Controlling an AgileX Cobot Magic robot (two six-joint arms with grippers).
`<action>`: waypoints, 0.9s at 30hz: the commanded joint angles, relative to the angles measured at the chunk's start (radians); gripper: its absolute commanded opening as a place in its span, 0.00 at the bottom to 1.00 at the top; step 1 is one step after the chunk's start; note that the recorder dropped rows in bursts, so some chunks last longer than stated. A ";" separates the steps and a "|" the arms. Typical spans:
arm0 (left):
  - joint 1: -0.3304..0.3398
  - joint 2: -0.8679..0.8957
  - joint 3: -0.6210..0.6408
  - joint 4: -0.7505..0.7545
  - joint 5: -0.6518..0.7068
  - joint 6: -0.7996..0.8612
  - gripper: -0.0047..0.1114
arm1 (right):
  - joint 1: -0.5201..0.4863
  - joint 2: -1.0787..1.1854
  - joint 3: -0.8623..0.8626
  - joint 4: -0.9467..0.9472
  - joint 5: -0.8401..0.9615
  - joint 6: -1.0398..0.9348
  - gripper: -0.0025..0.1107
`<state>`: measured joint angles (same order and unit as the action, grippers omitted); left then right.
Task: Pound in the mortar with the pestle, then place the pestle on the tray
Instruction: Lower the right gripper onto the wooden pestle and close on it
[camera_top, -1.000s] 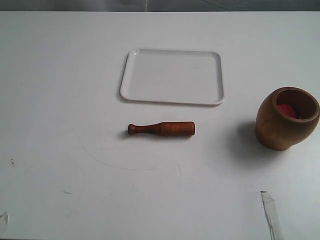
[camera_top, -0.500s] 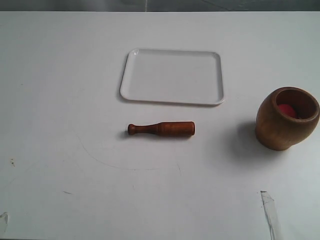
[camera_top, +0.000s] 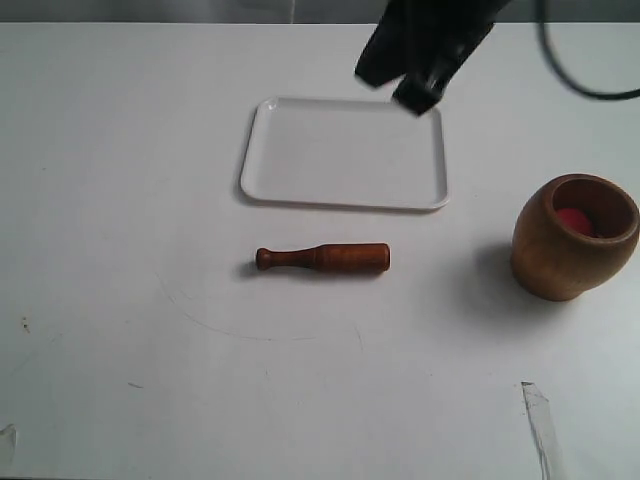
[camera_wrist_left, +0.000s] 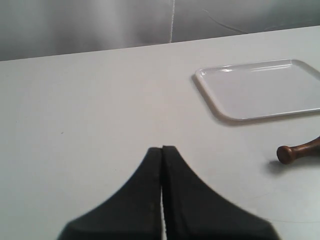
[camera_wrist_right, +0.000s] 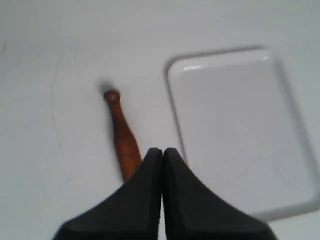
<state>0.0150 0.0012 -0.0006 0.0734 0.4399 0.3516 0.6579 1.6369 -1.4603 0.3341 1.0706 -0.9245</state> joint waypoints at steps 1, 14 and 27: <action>-0.008 -0.001 0.001 -0.007 -0.003 -0.008 0.04 | 0.107 0.192 -0.025 -0.123 0.051 -0.010 0.02; -0.008 -0.001 0.001 -0.007 -0.003 -0.008 0.04 | 0.227 0.394 -0.025 -0.160 -0.080 -0.010 0.22; -0.008 -0.001 0.001 -0.007 -0.003 -0.008 0.04 | 0.230 0.520 -0.025 -0.074 -0.221 -0.015 0.52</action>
<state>0.0150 0.0012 -0.0006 0.0734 0.4399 0.3516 0.8833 2.1456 -1.4844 0.2608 0.8624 -0.9288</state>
